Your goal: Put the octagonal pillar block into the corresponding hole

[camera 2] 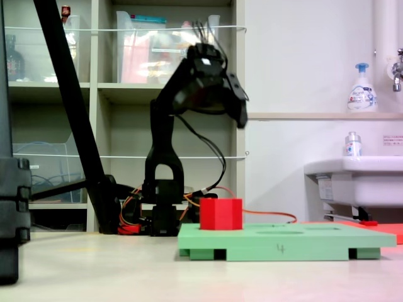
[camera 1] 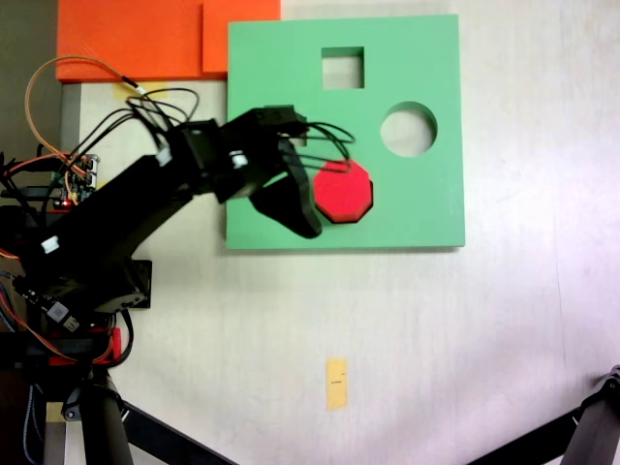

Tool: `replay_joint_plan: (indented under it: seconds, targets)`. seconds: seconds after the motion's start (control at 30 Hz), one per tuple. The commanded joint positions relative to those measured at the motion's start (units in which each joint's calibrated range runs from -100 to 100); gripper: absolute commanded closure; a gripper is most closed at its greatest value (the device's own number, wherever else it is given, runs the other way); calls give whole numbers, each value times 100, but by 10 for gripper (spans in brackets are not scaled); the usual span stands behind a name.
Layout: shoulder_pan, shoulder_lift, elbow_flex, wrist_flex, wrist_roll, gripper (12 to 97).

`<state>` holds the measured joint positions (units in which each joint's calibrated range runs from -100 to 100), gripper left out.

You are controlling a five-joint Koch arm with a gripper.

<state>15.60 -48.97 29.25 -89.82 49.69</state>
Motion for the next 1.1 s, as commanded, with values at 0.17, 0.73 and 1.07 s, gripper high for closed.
replay_joint_plan:
  seconds: [0.17, 0.73, 1.07]
  targets:
    - [-484, -1848, 345, -94, -2618, 342]
    - [-1368, -5103, -7771, 7109, -4000, 462]
    - [-1407, -5103, -12925, 10460, -4151, 472]
